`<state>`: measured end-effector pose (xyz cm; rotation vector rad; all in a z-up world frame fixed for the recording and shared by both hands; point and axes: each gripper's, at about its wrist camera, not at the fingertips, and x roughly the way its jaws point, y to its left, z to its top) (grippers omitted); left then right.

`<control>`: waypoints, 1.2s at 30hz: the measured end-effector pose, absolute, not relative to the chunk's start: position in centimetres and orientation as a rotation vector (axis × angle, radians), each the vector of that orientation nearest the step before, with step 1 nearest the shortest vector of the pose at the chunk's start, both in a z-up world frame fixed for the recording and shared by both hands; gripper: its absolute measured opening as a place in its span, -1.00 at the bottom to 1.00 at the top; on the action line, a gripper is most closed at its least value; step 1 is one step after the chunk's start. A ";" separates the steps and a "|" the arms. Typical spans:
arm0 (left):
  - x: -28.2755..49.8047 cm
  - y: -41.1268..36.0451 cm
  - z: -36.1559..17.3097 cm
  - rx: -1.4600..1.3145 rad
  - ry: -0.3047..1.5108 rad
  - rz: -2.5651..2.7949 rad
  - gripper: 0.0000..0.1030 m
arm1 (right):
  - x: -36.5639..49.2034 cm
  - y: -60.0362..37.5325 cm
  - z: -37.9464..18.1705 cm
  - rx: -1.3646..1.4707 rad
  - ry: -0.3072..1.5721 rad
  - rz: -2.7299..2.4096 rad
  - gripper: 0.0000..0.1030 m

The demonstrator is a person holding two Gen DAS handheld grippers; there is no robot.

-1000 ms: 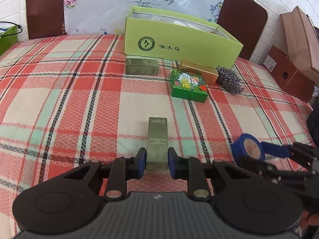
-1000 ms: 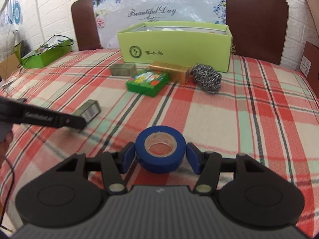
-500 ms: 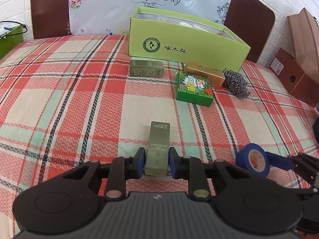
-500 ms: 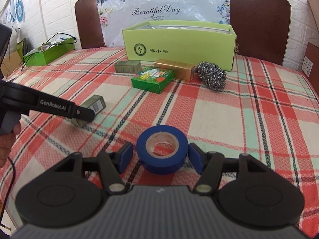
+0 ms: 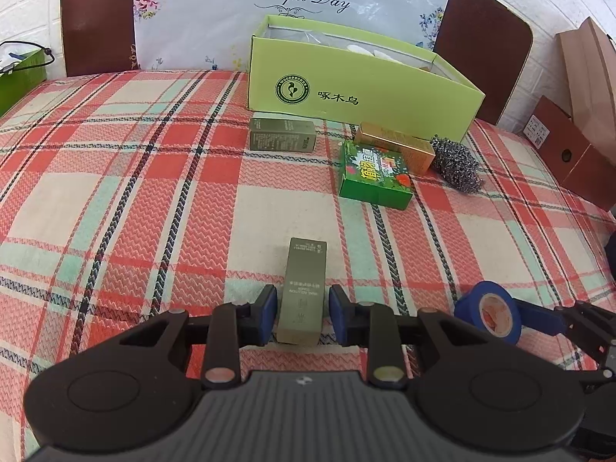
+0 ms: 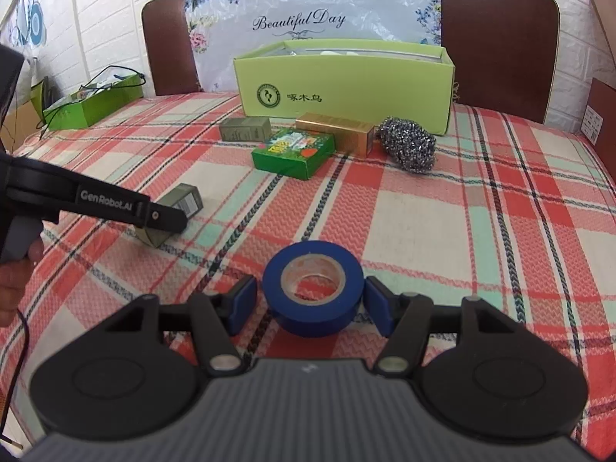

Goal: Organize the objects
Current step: 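Carry the soap box and blue tape roll into the lime box, open both tools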

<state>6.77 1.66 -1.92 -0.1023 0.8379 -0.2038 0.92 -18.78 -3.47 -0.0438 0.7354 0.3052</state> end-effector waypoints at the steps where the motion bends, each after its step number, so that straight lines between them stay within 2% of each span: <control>1: 6.7 1.7 -2.0 -0.102 0.835 -0.205 -0.41 | 0.9 -18.8 -3.5 -0.046 0.736 0.305 0.17; 4: 6.7 1.6 -1.9 -0.091 0.833 -0.210 -0.43 | 1.1 -18.8 -3.6 -0.039 0.738 0.302 0.17; 6: 6.6 1.6 -1.9 -0.087 0.830 -0.215 -0.54 | 1.1 -18.7 -3.7 -0.040 0.740 0.294 0.10; 14: 6.1 1.8 -0.9 -0.122 0.805 -0.263 -0.55 | 1.0 -18.6 -3.0 -0.037 0.717 0.320 0.09; 23: 7.2 1.1 3.9 -0.092 0.667 -0.313 -0.55 | 2.6 -18.7 1.4 -0.021 0.549 0.316 0.09; 36: 14.1 0.1 10.1 -0.039 0.528 -0.337 -0.55 | 11.3 -20.7 7.2 0.075 0.429 0.292 0.09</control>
